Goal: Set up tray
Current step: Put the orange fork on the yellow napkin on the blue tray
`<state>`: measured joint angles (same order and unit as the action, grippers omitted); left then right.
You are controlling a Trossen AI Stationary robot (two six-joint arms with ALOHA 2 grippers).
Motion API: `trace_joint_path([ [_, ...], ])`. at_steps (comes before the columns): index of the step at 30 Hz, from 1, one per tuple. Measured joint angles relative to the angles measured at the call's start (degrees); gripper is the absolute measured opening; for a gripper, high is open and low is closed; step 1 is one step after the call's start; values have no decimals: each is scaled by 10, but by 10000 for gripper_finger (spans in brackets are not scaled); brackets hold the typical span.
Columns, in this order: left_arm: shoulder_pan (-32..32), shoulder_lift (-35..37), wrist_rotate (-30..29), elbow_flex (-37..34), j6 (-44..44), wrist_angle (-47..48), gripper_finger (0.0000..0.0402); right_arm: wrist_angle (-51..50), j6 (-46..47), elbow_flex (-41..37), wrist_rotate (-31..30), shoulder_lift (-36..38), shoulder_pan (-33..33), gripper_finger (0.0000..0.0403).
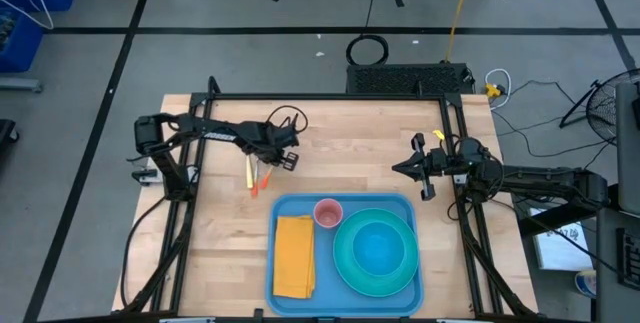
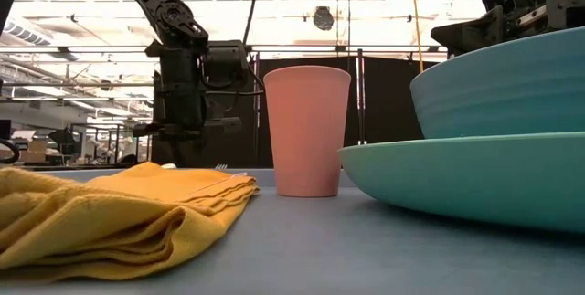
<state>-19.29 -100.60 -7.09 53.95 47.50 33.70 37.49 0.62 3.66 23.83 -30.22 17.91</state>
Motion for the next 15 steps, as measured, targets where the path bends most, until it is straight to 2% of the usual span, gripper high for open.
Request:
trace_joint_path([
  [5, -1, 26, -31, -4, -7, -15, 10, -7, 1, 0, 0, 0, 0, 0],
  [9, 9, 90, -45, -2, -7, -35, 10, -15, -5, 0, 0, 0, 0, 0],
  [15, 86, 206, -63, -2, 61, -16, 10, -34, -57, 0, 2, 0, 0, 0],
])
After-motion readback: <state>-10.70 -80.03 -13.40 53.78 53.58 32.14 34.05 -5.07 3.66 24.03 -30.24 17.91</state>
